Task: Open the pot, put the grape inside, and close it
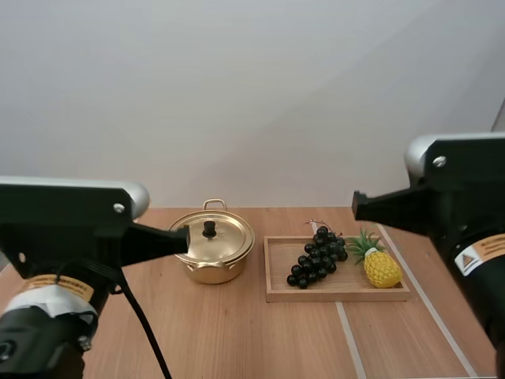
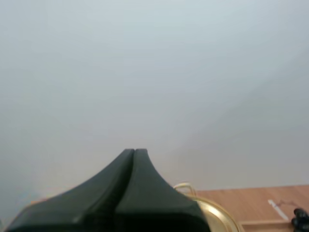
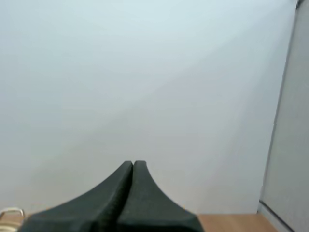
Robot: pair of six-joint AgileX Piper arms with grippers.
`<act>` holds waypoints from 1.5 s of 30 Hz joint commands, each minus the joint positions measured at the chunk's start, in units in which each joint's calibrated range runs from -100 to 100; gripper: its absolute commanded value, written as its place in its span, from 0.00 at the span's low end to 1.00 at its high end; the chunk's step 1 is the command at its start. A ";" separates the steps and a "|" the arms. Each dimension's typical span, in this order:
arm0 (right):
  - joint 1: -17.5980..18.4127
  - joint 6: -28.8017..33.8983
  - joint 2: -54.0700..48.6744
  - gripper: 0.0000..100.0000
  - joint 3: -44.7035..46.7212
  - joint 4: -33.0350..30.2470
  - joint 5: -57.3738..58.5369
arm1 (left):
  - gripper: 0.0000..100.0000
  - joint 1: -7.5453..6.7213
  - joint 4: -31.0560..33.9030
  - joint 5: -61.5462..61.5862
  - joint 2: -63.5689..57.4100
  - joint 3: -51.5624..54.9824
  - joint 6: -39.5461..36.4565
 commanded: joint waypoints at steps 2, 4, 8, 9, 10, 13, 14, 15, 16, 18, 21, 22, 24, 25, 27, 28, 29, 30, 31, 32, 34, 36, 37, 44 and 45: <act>-0.28 -0.22 -0.04 0.00 -11.30 -0.57 -0.74 | 0.00 0.05 0.31 -1.41 -0.15 -13.02 2.58; -0.28 -0.22 -0.04 0.00 -14.85 -0.57 -0.74 | 0.00 0.05 0.31 -1.25 -0.15 -18.72 4.27; -0.28 -0.13 -0.04 0.00 -21.20 -0.57 2.40 | 0.00 0.05 0.31 -0.73 -0.15 -28.68 6.09; -0.28 0.13 -0.04 0.00 -22.60 -0.37 2.99 | 0.00 0.05 0.00 -0.73 -0.15 -31.01 6.09; -0.28 0.64 -0.04 0.00 -24.41 -0.37 3.33 | 0.00 0.05 0.00 0.06 -0.15 -33.38 6.09; -0.28 0.95 1.36 0.00 -30.00 -0.37 3.89 | 0.00 0.05 0.00 4.78 3.18 -39.79 6.09; -0.28 0.95 2.79 0.00 -31.98 -0.37 3.89 | 0.00 0.05 0.00 6.13 4.78 -41.48 6.09; -0.28 0.95 4.50 0.00 -33.61 -0.37 3.89 | 0.00 0.05 0.00 7.83 7.00 -43.50 6.09; -0.28 0.95 6.43 0.00 -35.74 -0.37 4.52 | 0.00 0.05 0.00 9.57 9.44 -45.50 6.09; -0.28 0.95 10.29 0.00 -39.73 -0.37 6.57 | 0.00 0.05 0.00 12.64 14.71 -49.36 5.75; -0.28 0.95 17.22 0.00 -46.17 -0.48 9.31 | 0.00 0.05 0.00 15.64 22.21 -54.28 5.66; -0.28 0.95 19.07 0.00 -48.02 -0.58 9.76 | 0.00 0.05 0.00 15.71 24.66 -55.86 5.56; -0.28 0.95 23.76 0.00 -51.50 -0.58 9.95 | 0.00 0.05 0.00 15.71 28.94 -58.56 5.30; -0.28 0.95 26.13 0.00 -52.76 -0.58 9.95 | 0.00 0.05 0.00 15.30 31.18 -59.94 5.16; -0.28 0.95 30.90 0.00 -55.70 -0.58 9.95 | 0.00 0.05 0.00 14.26 35.36 -62.31 4.94; -0.28 0.95 32.72 0.00 -56.76 -0.58 9.95 | 0.00 0.05 0.00 13.76 37.39 -63.43 4.94; -0.28 0.95 34.98 0.00 -58.01 -0.58 10.05 | 0.00 0.05 0.00 13.56 38.91 -64.25 4.94; -0.28 0.95 37.14 0.00 -59.14 -0.58 10.15 | 0.00 0.05 0.00 13.41 40.68 -65.17 4.94; -0.28 0.95 38.77 0.00 -59.91 -0.58 10.15 | 0.00 0.05 0.31 13.19 42.36 -65.93 4.94; -0.28 0.95 40.65 0.00 -60.74 -0.58 10.15 | 0.00 0.05 0.31 13.19 43.89 -66.54 4.94; -0.28 0.95 43.86 0.00 -61.90 -0.58 9.99 | 0.00 0.05 0.31 13.19 46.15 -67.42 4.94; -0.28 0.95 45.91 0.00 -61.88 -0.80 9.12 | 0.00 0.05 0.31 12.58 47.64 -67.55 4.94; -0.28 0.95 46.48 0.00 -61.88 -0.80 9.12 | 0.00 0.05 0.31 12.60 48.21 -67.55 4.94; -0.28 0.95 47.09 0.00 -61.88 -0.93 8.34 | 0.31 0.05 1.34 12.43 49.17 -67.55 4.67; -0.28 0.95 47.09 0.00 -61.88 -1.08 8.52 | 0.43 0.05 2.04 12.43 49.17 -67.55 4.67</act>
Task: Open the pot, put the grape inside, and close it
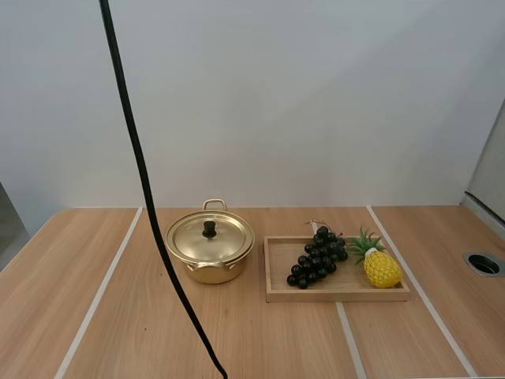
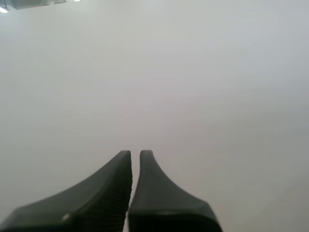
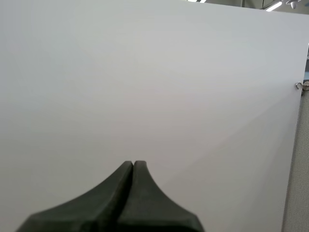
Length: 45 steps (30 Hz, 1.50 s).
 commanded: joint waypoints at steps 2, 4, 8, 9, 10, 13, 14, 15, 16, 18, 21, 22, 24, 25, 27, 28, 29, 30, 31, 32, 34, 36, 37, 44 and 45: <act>-0.28 0.01 -0.69 0.00 -0.68 -1.22 -1.05 | 0.76 0.05 3.84 -2.02 0.08 -0.66 -0.62; -0.28 0.01 -0.69 0.03 -0.68 -1.22 0.08 | 1.00 0.05 5.51 -1.67 0.08 -0.66 -0.62; -0.28 0.80 -0.69 0.60 -0.68 -1.22 4.61 | 1.00 0.05 6.85 0.08 0.08 -0.66 -0.43; -0.28 2.28 -0.69 0.85 -0.68 -1.22 6.10 | 1.00 0.05 6.85 0.08 0.08 -0.66 -0.43; -0.28 3.56 -0.69 1.00 -0.68 -1.22 7.69 | 1.00 0.05 6.85 0.08 0.08 -0.66 -0.43; -0.28 4.20 -0.69 1.00 -0.68 -1.22 8.90 | 1.00 0.05 6.85 -1.65 0.08 -0.66 -0.43; -0.28 4.19 -0.69 1.00 -0.68 -1.22 8.90 | 1.00 0.05 6.85 -2.21 0.08 -0.66 -0.43; -0.28 4.19 -0.69 1.00 -0.68 -1.22 8.90 | 1.00 0.05 7.01 -2.72 0.08 -0.66 -0.43; -0.28 4.19 -0.69 1.00 -0.68 -1.22 8.90 | 1.00 0.05 7.01 -2.90 0.08 -0.66 -0.43; -0.28 3.87 -0.83 1.00 -0.68 -1.22 10.15 | 1.00 0.05 7.01 -2.57 0.08 -0.66 -0.32; -0.28 0.62 -1.50 1.00 -0.68 -1.10 15.30 | 1.00 0.05 6.88 1.95 0.41 -0.66 1.95; -0.28 -0.58 -1.50 1.00 -0.68 -0.98 15.30 | 1.00 0.05 6.03 4.28 0.53 -0.66 4.00; -0.28 -3.92 -1.50 1.00 -0.68 -0.98 15.99 | 1.00 0.05 2.96 9.08 1.51 -0.66 9.19; -0.28 -5.88 -1.50 1.00 -0.68 -0.98 17.10 | 1.00 0.05 0.87 11.81 2.23 -0.66 11.95; -0.28 -8.75 -1.38 1.00 -0.68 0.19 19.84 | 1.00 0.05 -3.14 17.62 3.80 -0.66 16.90; -0.28 -10.16 -1.38 1.00 -0.68 1.59 21.58 | 1.00 0.05 -4.80 20.55 4.97 -0.66 18.97; -0.28 -12.81 -1.38 1.00 -0.68 3.55 23.41 | 1.00 0.05 -5.97 22.76 6.16 -0.66 20.09; -0.28 -14.76 -1.38 1.00 -0.68 5.44 25.24 | 1.00 0.05 -6.85 25.53 7.47 -0.66 20.69; -0.28 -17.01 -1.38 1.00 -0.68 7.70 27.03 | 1.00 0.05 -7.01 28.05 8.89 -0.66 20.93; -0.28 -18.80 -1.38 1.00 -0.68 9.69 28.92 | 1.00 0.05 -7.01 29.98 10.09 -0.66 20.93; -0.28 -20.19 -1.26 1.00 -0.68 11.44 32.25 | 1.00 0.05 -7.01 34.68 13.15 -0.66 21.49; -0.28 -20.93 -1.26 1.00 -0.68 11.63 35.25 | 1.00 0.05 -7.01 39.76 15.97 -0.66 22.78; -0.28 -21.09 -1.26 1.00 -0.68 11.43 36.35 | 1.00 0.05 -7.11 42.28 17.52 -0.66 23.32; -0.28 -21.31 -1.26 1.00 -0.68 9.64 40.82 | 1.00 -0.20 -8.99 54.82 27.82 -0.66 29.92; -0.28 -21.31 -1.26 1.00 -0.68 9.52 40.82 | 1.00 -0.20 -9.15 54.82 28.93 -0.66 30.55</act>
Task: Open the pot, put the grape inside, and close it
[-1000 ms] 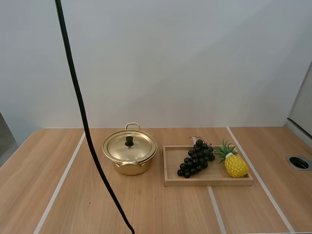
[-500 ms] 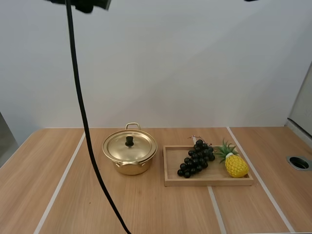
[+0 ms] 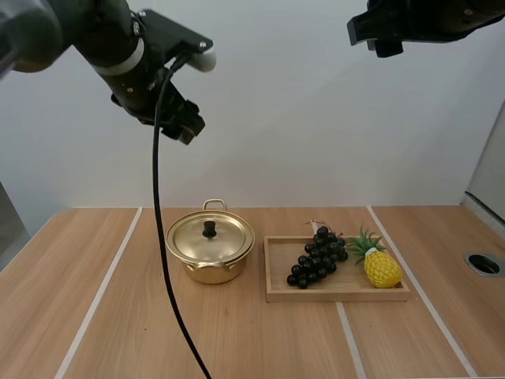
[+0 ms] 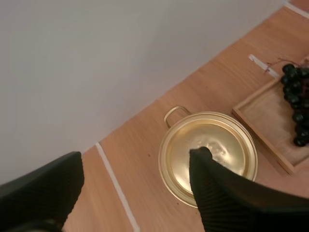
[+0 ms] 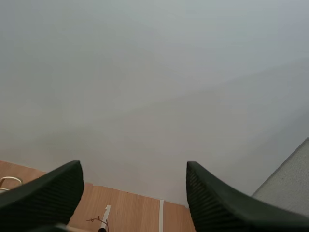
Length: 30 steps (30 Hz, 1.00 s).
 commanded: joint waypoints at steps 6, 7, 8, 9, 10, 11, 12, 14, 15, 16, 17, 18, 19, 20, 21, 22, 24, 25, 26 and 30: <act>-0.28 -1.30 -0.49 1.00 -0.28 -0.81 1.87 | 1.00 -0.20 -2.77 1.42 9.80 -0.14 5.50; -0.28 -2.91 -0.49 1.00 -0.28 -0.64 3.08 | 1.00 -0.22 -3.18 1.42 10.96 -0.14 6.21; -0.28 -4.28 -0.39 1.00 -0.28 0.00 4.76 | 1.00 -0.22 -3.44 1.42 12.13 -0.14 6.59; -0.28 -5.26 -0.23 1.00 -0.28 0.00 6.39 | 1.00 -0.41 -3.68 1.42 12.98 -0.14 7.17; -0.28 -5.65 -0.07 1.00 -0.28 0.00 7.67 | 1.00 -0.63 -3.68 1.42 14.06 -0.14 7.58; -0.28 -6.28 0.17 1.00 -0.28 0.33 9.10 | 1.00 -1.08 -3.68 1.42 15.02 -0.14 8.06; -0.28 -6.51 0.41 1.00 -0.28 0.33 10.28 | 1.00 -1.58 -3.68 1.42 15.79 -0.14 8.47; -0.28 -6.51 0.95 1.00 -0.28 0.00 11.57 | 1.00 -2.77 -3.15 1.42 17.50 -0.14 9.12; -0.28 -6.51 0.98 1.00 -0.28 0.00 12.35 | 1.00 -3.21 -2.67 1.42 18.26 -0.14 9.12; -0.28 -6.51 1.11 1.00 -0.28 0.00 12.94 | 1.00 -3.67 -1.85 1.42 18.93 -0.14 9.12; -0.28 -6.51 1.22 1.00 -0.28 0.00 13.48 | 1.00 -3.99 -1.37 1.42 19.60 -0.14 9.12; -0.28 -6.51 1.22 1.00 -0.28 0.00 14.04 | 1.00 -4.19 -1.08 1.42 20.20 -0.14 9.42; -0.28 -6.51 1.22 1.00 -0.28 0.00 14.32 | 1.00 -4.27 -1.25 1.42 20.84 -0.14 9.80; -0.28 -6.51 1.22 1.00 -0.28 0.00 14.58 | 1.00 -4.27 -1.58 1.42 21.62 -0.14 10.34; -0.28 -6.51 1.22 1.00 -0.28 0.00 14.79 | 1.00 -4.27 -1.58 1.42 22.19 -0.14 10.66; -0.28 -6.62 1.22 1.00 -0.28 0.00 14.95 | 1.00 -4.27 -1.30 1.42 22.80 -0.14 10.74; -0.28 -6.71 1.22 1.00 -0.28 0.00 14.97 | 1.00 -4.27 -0.42 1.42 23.59 0.03 10.60; -0.28 -6.71 1.22 1.00 -0.28 0.00 14.97 | 1.00 -4.27 -0.32 1.42 23.71 0.03 10.60; -0.28 -6.70 1.22 1.00 -0.28 0.00 15.21 | 1.00 -4.27 -0.32 1.42 23.86 0.03 10.50; -0.28 -6.70 1.22 1.00 -0.28 0.00 15.21 | 1.00 -4.27 -2.48 1.42 23.98 0.03 10.51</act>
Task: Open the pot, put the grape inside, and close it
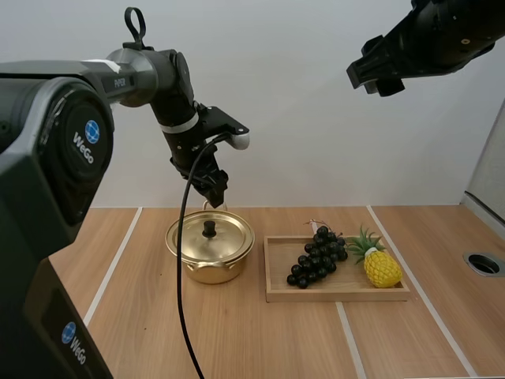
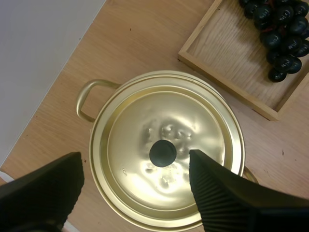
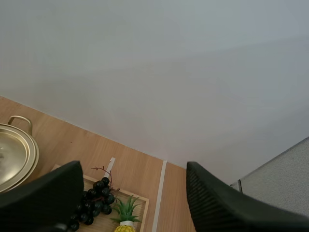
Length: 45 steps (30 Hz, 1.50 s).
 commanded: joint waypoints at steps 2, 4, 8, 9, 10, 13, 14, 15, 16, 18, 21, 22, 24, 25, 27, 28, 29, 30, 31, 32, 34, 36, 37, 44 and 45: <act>-0.28 -0.55 -0.46 1.00 -0.28 0.00 0.25 | 1.00 -0.26 -1.81 0.02 0.41 0.03 0.21; -0.28 -0.55 -0.34 1.00 -0.28 0.33 0.21 | 1.00 -0.26 -1.81 0.02 0.85 0.52 0.21; -0.28 -0.55 -0.08 1.00 -0.28 0.00 0.97 | 1.00 -0.40 -1.34 0.02 0.96 4.09 1.15; -0.28 -0.55 -0.08 1.00 -0.28 0.00 0.97 | 1.00 -0.48 -0.91 0.02 0.96 4.82 1.26; -0.28 -0.55 -0.08 1.00 -0.28 0.00 0.97 | 1.00 -0.48 -0.58 0.02 0.96 5.26 1.26; -0.28 -0.55 -0.03 1.00 -0.28 0.44 0.94 | 1.00 -0.48 -0.37 0.02 1.13 6.28 1.26; -0.28 -0.55 -0.03 1.00 -0.28 0.44 0.94 | 1.00 -0.48 -0.48 0.02 1.37 6.26 1.26; -0.28 -0.55 -0.03 1.00 -0.28 0.44 0.94 | 1.00 -0.48 -0.59 0.02 1.59 6.26 1.26; -0.28 -0.55 -0.03 1.00 -0.28 0.44 0.94 | 1.00 -0.48 -0.59 0.02 2.13 6.26 1.26; -0.28 -0.55 -0.03 1.00 -0.28 0.44 0.94 | 1.00 -0.48 -0.73 0.02 3.37 6.26 1.17; -0.28 -0.55 -0.03 1.00 -0.28 0.44 0.94 | 1.00 -0.48 -0.63 0.02 5.51 6.26 1.17; -0.28 -0.55 -0.03 1.00 -0.28 0.44 0.94 | 1.00 -0.48 -0.50 0.02 6.20 6.14 1.17; -0.28 -0.55 -0.03 1.00 -0.28 0.44 0.94 | 1.00 -0.48 -0.51 0.02 6.87 6.13 1.05; -0.28 -0.55 -0.03 1.00 -0.28 0.44 0.94 | 1.00 -0.48 -0.51 0.02 7.16 6.13 1.05; -0.28 -0.55 -0.03 1.00 -0.28 0.44 0.94 | 1.00 -0.48 -0.87 0.02 7.74 6.13 1.05; -0.28 -0.67 -0.03 1.00 -0.28 0.46 0.94 | 1.00 -0.48 -0.87 0.02 8.03 6.13 1.05; -0.28 -0.67 -0.03 1.00 -0.28 0.46 0.94 | 1.00 -0.48 -0.87 0.02 8.36 6.13 1.05; -0.28 -0.92 -0.03 1.00 -0.28 0.55 0.94 | 1.00 -0.48 -0.62 0.02 8.63 6.13 1.05; -0.28 -1.01 -0.03 1.00 -0.28 0.55 0.94 | 1.00 -0.48 -0.60 0.02 8.95 6.13 1.05; -0.28 -1.01 -0.03 1.00 -0.28 0.55 0.94 | 1.00 -0.48 -0.60 0.02 9.09 6.04 1.05; -0.28 -1.01 -0.03 1.00 -0.28 0.55 0.94 | 1.00 -0.48 -0.60 0.02 9.24 6.04 1.05; -0.28 -1.01 -0.03 1.00 -0.28 0.67 0.94 | 1.00 -0.48 -0.85 0.02 9.24 6.04 1.05; -0.28 -1.01 -0.03 1.00 -0.28 0.79 0.94 | 1.00 -0.48 -0.83 0.02 9.24 6.04 1.05; -0.28 -1.36 -0.03 1.00 -0.28 3.21 0.94 | 1.00 -0.48 -0.71 0.02 9.24 6.04 1.05; -0.28 -1.36 -0.03 1.00 -0.28 3.51 0.94 | 0.96 -0.48 -0.83 0.02 9.24 6.04 1.05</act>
